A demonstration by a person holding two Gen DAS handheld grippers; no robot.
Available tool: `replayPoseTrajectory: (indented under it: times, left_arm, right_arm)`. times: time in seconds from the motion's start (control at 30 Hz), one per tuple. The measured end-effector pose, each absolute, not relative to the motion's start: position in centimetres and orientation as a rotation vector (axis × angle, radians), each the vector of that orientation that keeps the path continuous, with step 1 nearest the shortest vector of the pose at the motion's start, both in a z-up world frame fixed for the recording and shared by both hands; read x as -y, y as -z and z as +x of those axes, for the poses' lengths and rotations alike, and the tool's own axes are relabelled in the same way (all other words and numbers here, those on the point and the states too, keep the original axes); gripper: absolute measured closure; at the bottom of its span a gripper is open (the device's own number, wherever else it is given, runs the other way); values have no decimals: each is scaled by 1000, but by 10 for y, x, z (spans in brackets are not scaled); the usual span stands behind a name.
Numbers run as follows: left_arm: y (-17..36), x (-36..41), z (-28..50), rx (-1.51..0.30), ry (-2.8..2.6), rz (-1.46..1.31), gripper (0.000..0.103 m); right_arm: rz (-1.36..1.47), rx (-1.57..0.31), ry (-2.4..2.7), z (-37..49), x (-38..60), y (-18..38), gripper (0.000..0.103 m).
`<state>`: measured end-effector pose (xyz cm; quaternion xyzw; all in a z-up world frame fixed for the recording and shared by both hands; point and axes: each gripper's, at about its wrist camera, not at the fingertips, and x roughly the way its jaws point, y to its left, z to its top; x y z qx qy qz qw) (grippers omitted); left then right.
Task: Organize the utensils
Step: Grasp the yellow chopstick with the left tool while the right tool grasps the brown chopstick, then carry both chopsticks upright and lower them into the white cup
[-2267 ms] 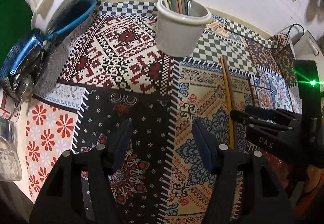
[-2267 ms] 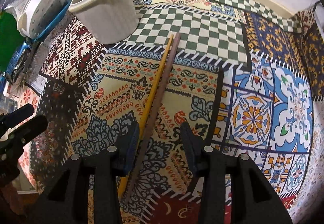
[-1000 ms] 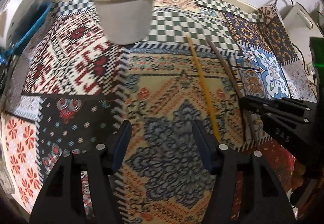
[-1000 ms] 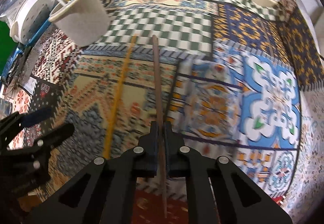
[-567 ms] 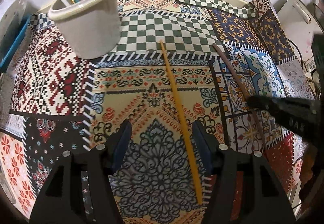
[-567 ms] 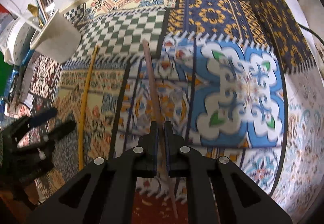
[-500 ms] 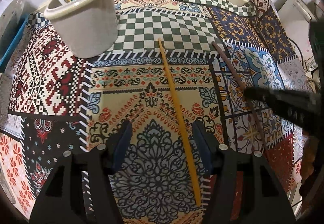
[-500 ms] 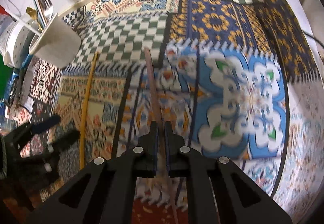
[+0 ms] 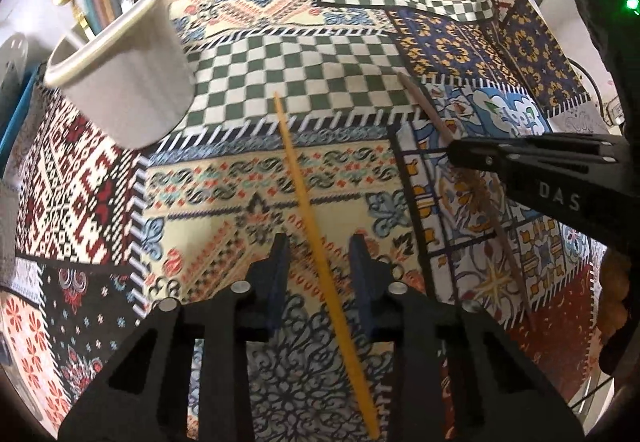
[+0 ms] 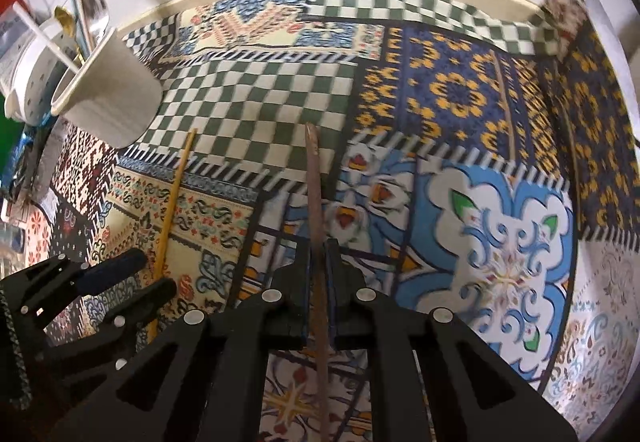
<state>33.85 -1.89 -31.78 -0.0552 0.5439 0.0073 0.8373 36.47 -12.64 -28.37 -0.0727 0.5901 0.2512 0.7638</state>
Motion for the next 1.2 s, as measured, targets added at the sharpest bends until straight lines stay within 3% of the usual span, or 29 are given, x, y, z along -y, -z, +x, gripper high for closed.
replayPoseTrajectory:
  times: [0.17, 0.6, 0.8, 1.2]
  left_arm:
    - [317, 35, 352, -1159, 53, -125, 86]
    - [319, 88, 388, -1199, 211, 38, 87]
    - [321, 89, 390, -1196, 208, 94, 100]
    - [312, 72, 384, -1187, 141, -29, 100]
  right_arm:
    - [-96, -1298, -499, 369, 158, 283, 97]
    - [-34, -1334, -516, 377, 184, 282, 97]
    - [-53, -1321, -544, 380, 176, 283, 92]
    - [-51, -1276, -514, 372, 173, 276, 96]
